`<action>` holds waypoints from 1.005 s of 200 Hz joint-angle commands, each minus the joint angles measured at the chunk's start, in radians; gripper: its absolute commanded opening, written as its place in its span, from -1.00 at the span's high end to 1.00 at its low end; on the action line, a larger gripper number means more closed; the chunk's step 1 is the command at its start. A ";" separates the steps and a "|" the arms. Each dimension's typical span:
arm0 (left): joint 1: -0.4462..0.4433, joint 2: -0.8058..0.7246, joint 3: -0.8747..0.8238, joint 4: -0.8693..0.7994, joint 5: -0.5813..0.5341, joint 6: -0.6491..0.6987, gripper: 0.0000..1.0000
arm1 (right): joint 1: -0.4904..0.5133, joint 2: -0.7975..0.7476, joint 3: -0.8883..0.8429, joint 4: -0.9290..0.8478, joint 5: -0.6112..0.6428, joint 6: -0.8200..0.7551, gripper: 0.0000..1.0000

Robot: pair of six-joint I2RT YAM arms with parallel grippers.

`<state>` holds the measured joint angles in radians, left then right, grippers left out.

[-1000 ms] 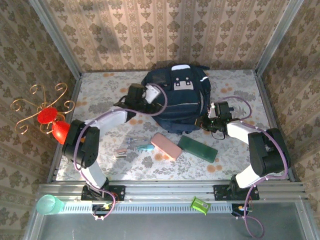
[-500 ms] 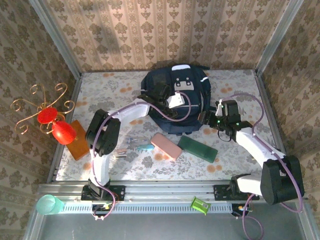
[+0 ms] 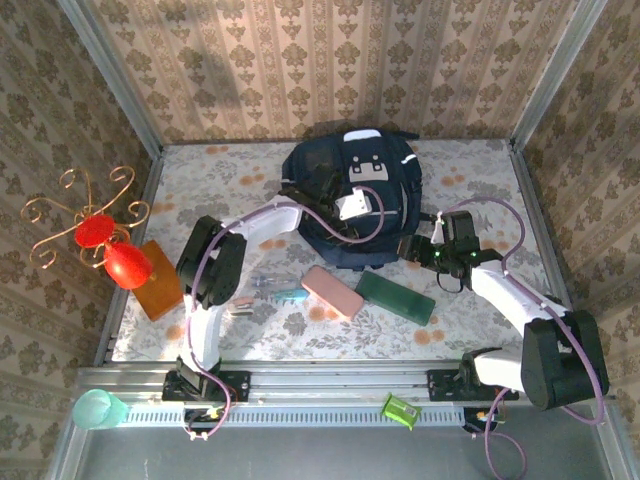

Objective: Pack books, pencil case, and school supplies into a backpack

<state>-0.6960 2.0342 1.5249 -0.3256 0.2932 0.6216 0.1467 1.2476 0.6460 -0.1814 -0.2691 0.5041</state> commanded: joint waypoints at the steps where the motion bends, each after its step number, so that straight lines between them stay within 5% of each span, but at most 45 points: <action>1: -0.002 -0.017 -0.010 -0.034 0.065 0.002 -0.70 | 0.000 0.016 -0.014 0.028 -0.028 0.012 -0.30; 45: -0.001 0.052 0.052 -0.052 -0.039 0.012 -0.72 | 0.001 -0.002 -0.029 0.017 -0.012 -0.001 -0.31; 71: -0.002 0.072 0.074 -0.016 -0.110 0.003 -0.52 | 0.001 0.018 -0.022 0.030 -0.022 0.001 -0.30; 112: -0.001 0.052 0.081 0.016 -0.084 -0.011 0.28 | 0.002 0.025 -0.019 0.022 -0.032 -0.005 -0.30; 139: 0.000 0.006 0.075 0.022 -0.063 -0.038 0.98 | 0.010 -0.018 -0.016 -0.023 -0.008 -0.019 -0.33; 201: 0.098 -0.113 0.090 0.071 0.100 -0.261 1.00 | 0.215 -0.178 -0.007 -0.196 0.282 -0.114 -0.61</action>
<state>-0.6662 1.9965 1.5772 -0.3183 0.2996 0.5045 0.2844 1.1378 0.6254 -0.2882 -0.1467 0.4473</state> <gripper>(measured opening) 0.055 0.780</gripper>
